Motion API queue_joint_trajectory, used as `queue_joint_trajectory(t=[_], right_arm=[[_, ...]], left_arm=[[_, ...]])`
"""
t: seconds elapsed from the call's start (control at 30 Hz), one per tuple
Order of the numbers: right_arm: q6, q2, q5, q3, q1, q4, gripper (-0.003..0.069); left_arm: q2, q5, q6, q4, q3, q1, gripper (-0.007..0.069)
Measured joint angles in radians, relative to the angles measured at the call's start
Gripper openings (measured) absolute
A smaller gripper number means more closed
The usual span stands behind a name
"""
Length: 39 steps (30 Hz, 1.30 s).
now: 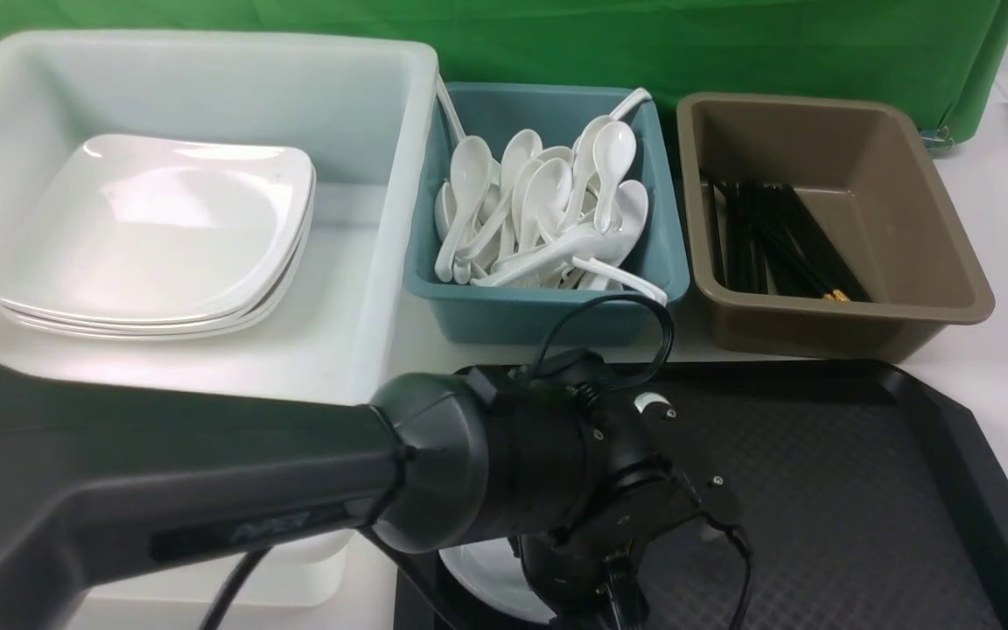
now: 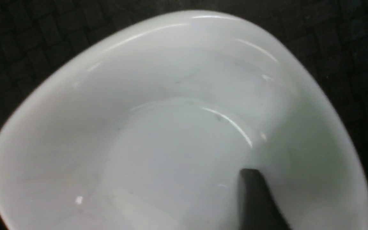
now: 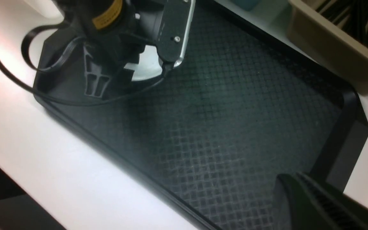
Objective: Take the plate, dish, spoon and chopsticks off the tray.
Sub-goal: Use the left arm to grab a small plate from the dinner plate, then use the left arm to put the small plate into the large storage box on the left
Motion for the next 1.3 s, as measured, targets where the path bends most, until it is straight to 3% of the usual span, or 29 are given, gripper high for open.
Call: queue_joint_trajectory(t=[0.13, 0.33, 0.47, 0.63, 0.77, 0.9, 1.13, 1.3], right_arm=[[0.000, -0.002, 0.000, 0.000, 0.000, 0.000, 0.0020], [0.013, -0.003, -0.006, 0.000, 0.000, 0.000, 0.0020], [0.064, -0.003, -0.097, 0.000, 0.000, 0.000, 0.0020], [0.086, 0.017, -0.260, 0.000, 0.000, 0.000, 0.0020], [0.087, 0.071, -0.341, -0.003, 0.000, 0.006, 0.0020], [0.084, 0.167, -0.382, -0.049, 0.000, 0.055, 0.0020], [-0.023, 0.297, -0.405, -0.134, 0.001, 0.176, 0.0020], [-0.077, 0.306, -0.394, -0.135, 0.014, 0.225, 0.0020]], left_arm=[[-0.015, 0.005, 0.000, 0.029, -0.009, -0.006, 0.0153], [-0.145, 0.051, 0.000, 0.010, -0.008, -0.068, 0.0031], [-0.324, 0.054, -0.002, 0.003, -0.007, -0.133, 0.0018], [-0.546, 0.126, -0.049, 0.095, -0.008, -0.127, 0.0018], [-0.675, 0.298, -0.079, 0.163, -0.008, -0.052, 0.0018], [-0.729, 0.441, -0.047, 0.152, -0.007, 0.126, 0.0018], [-0.636, 0.323, 0.104, -0.038, 0.083, 0.458, 0.0018], [-0.532, 0.235, 0.108, -0.004, 0.123, 0.538, 0.0018]])
